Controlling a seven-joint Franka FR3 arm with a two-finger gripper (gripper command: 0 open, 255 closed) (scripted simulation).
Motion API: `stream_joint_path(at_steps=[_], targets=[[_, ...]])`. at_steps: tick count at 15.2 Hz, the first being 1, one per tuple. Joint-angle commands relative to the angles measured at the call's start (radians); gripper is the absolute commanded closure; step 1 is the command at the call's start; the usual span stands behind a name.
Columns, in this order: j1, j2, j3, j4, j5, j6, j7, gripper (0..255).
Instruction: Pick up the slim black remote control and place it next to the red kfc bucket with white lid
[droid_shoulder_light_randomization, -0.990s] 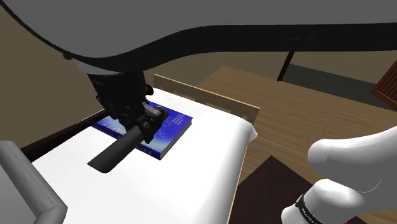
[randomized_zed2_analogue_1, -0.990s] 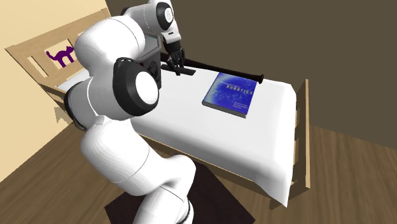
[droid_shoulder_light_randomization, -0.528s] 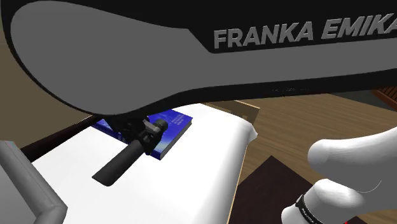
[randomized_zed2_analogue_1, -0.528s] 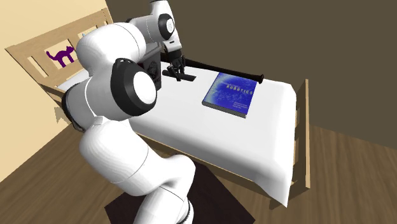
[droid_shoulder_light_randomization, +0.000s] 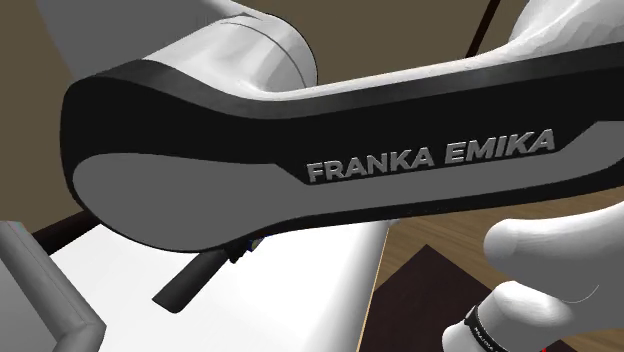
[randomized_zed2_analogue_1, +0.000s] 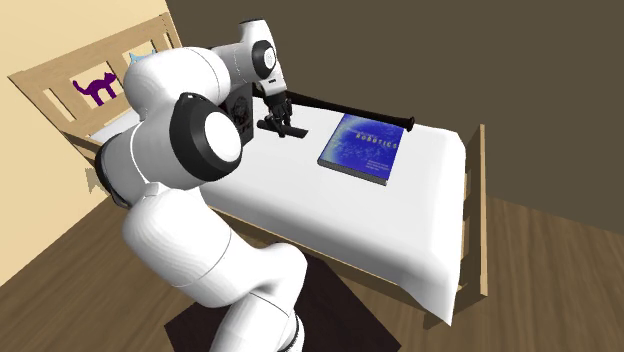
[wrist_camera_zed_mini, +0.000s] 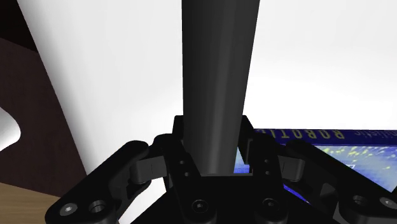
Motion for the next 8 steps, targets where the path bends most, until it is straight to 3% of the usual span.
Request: stream_joint_path(at_steps=[1, 8], targets=[[-0.004, -0.007, 0.008, -0.019, 0.008, 0.023, -0.002, 255], [-0.025, -0.040, 0.043, -0.078, 0.042, 0.102, -0.013, 255]])
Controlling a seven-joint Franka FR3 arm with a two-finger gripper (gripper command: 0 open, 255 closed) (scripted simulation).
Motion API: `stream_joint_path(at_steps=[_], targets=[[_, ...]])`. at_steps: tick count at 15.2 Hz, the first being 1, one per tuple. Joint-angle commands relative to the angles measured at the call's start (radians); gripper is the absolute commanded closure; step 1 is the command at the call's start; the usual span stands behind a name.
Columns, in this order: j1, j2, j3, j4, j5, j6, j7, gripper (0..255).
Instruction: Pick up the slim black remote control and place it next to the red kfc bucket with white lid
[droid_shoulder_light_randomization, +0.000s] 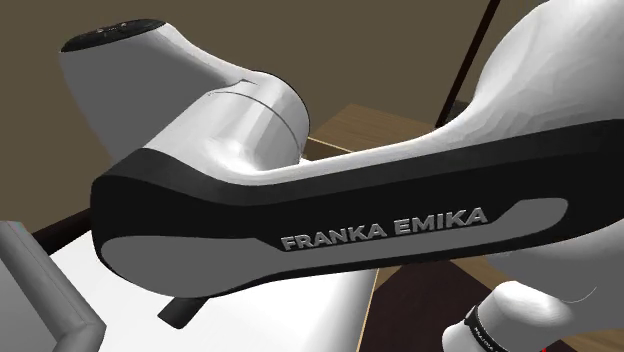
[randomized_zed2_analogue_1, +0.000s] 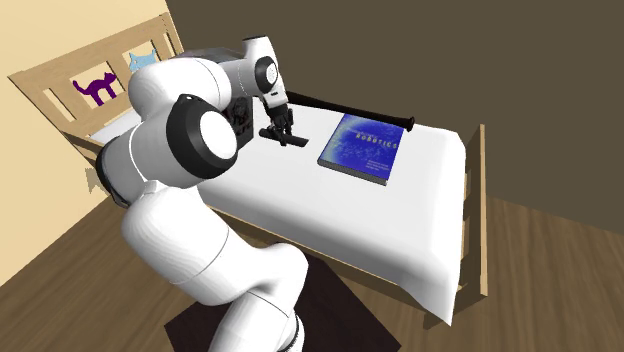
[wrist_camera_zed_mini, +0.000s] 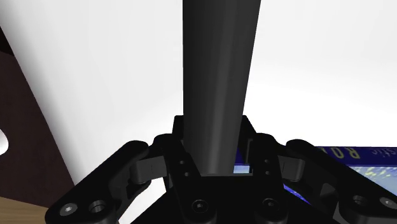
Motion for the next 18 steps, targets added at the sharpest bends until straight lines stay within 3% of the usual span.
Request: stream_joint_path(at_steps=[1, 18], targets=[[-0.003, -0.009, 0.010, -0.019, 0.010, 0.024, -0.001, 255], [-0.079, -0.106, 0.119, -0.105, 0.108, 0.182, -0.036, 255]])
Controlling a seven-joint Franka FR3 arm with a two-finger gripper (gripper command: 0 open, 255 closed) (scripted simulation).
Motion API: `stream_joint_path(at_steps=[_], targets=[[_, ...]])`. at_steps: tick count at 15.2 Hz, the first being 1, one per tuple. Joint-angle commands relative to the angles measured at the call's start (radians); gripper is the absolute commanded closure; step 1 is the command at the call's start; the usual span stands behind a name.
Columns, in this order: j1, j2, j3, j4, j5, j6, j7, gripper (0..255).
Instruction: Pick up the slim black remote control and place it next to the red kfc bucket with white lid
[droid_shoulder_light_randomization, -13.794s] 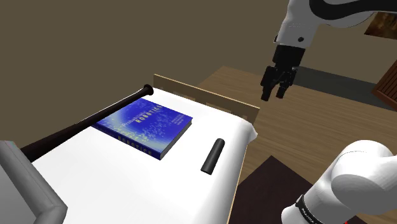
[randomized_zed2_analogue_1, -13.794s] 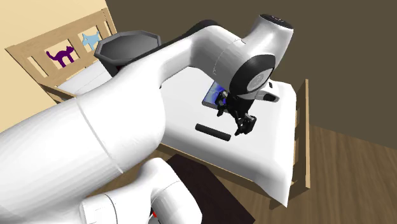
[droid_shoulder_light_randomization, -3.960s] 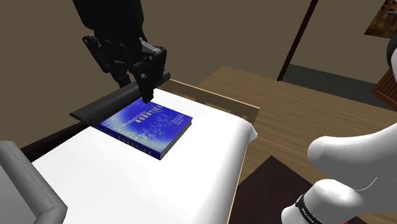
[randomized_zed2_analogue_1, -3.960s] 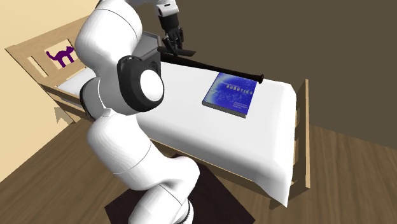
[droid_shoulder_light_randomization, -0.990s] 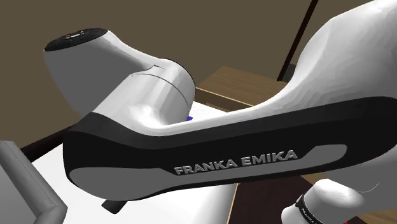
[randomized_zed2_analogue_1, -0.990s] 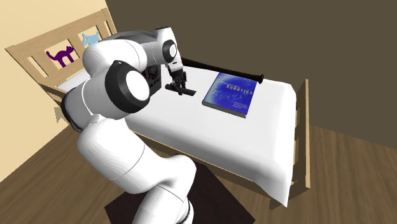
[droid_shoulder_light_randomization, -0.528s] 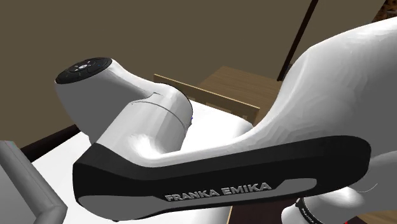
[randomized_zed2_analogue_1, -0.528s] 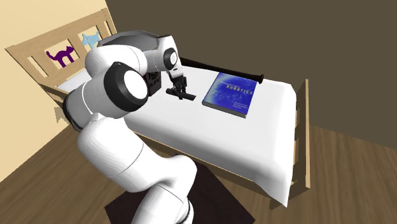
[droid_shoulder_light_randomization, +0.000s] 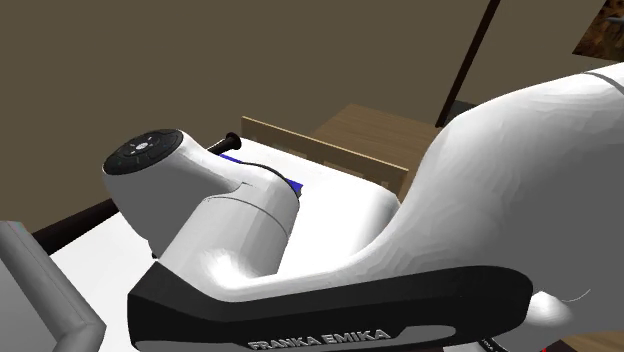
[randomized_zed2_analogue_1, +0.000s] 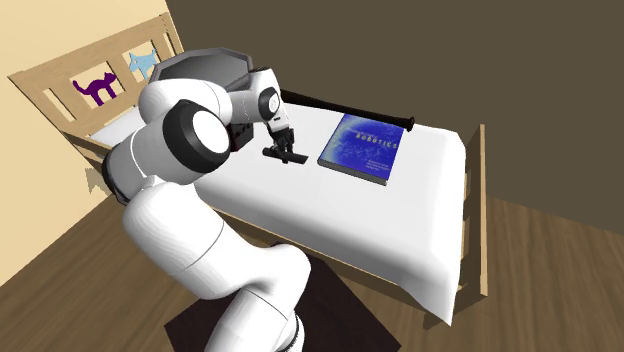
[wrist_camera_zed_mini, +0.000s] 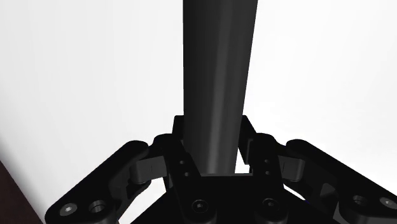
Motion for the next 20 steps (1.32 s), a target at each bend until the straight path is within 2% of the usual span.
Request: stream_joint_path(at_steps=[1, 5, 6, 11, 15, 20], targets=[[-0.004, -0.004, 0.004, 0.000, 0.003, 0.003, -0.001, 255], [-0.004, -0.004, 0.004, 0.000, 0.003, 0.003, -0.001, 255], [-0.004, -0.004, 0.004, 0.000, 0.003, 0.003, -0.001, 0], [-0.004, -0.004, 0.004, 0.000, 0.003, 0.003, -0.001, 0], [0.032, 0.040, -0.046, 0.075, -0.047, -0.104, 0.031, 0], [0.033, 0.040, -0.046, 0.075, -0.047, -0.104, 0.031, 0]])
